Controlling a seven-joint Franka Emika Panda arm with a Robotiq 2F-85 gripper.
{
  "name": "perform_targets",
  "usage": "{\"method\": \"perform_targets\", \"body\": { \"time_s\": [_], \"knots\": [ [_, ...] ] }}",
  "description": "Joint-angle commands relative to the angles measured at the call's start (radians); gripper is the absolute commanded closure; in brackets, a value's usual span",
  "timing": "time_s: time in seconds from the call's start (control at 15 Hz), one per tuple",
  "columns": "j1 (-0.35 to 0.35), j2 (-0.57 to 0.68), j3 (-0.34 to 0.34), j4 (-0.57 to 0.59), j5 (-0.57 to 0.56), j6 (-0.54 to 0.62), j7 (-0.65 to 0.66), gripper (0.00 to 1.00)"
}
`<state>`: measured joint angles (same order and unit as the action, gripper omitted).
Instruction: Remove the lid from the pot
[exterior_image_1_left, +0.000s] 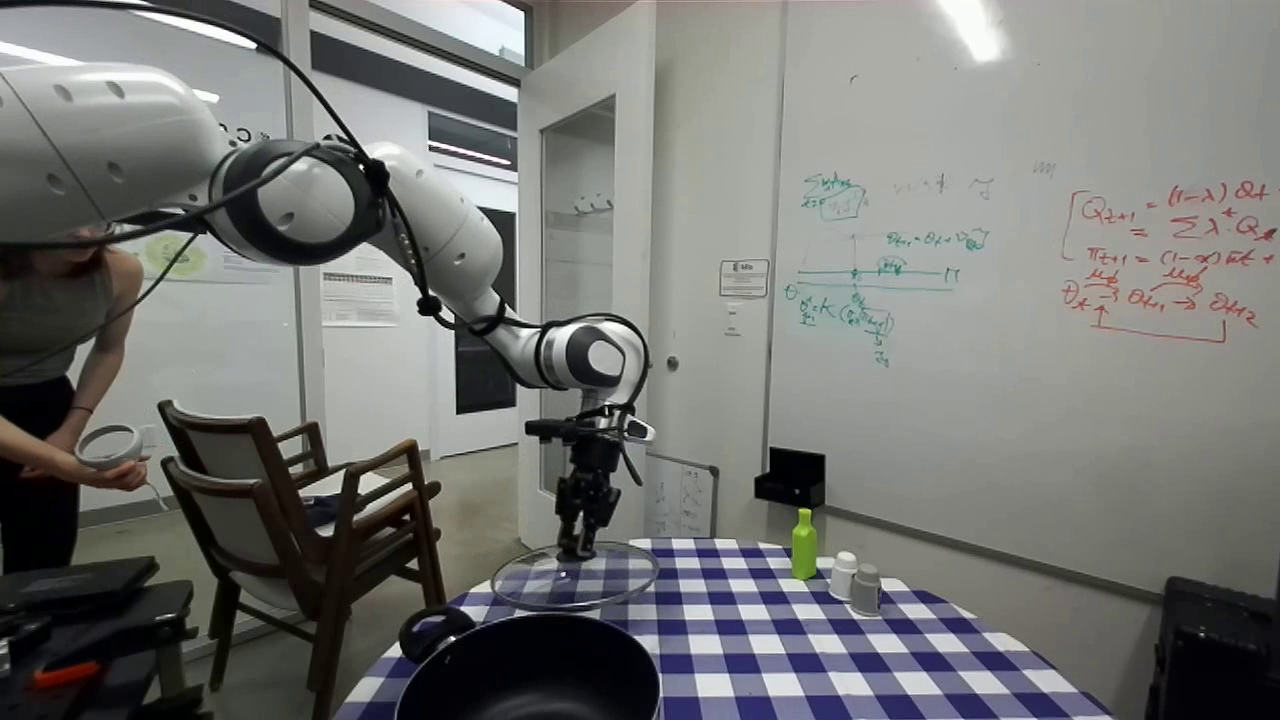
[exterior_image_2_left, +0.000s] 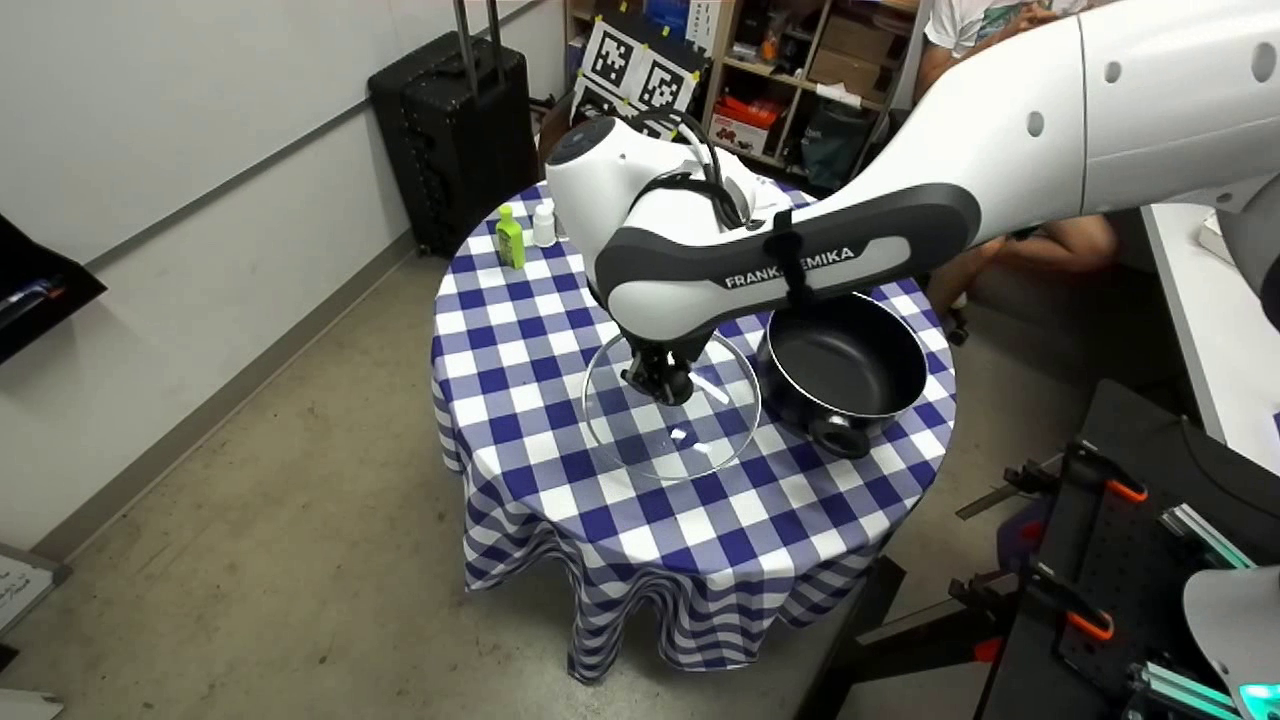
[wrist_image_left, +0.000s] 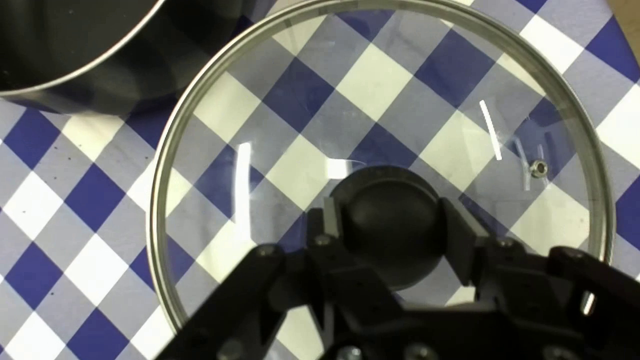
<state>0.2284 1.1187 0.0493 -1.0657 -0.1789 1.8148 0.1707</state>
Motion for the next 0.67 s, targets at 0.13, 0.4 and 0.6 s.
{"method": "perform_targets", "body": {
  "time_s": [0.13,0.4,0.6],
  "knots": [
    [-0.048,0.094,0.013,0.142,0.081,-0.081,-0.101,0.75],
    [-0.059,0.118,0.012,0.156,0.103,-0.077,-0.123,0.75],
    [-0.060,0.129,0.011,0.165,0.104,-0.075,-0.132,0.75]
  ]
}}
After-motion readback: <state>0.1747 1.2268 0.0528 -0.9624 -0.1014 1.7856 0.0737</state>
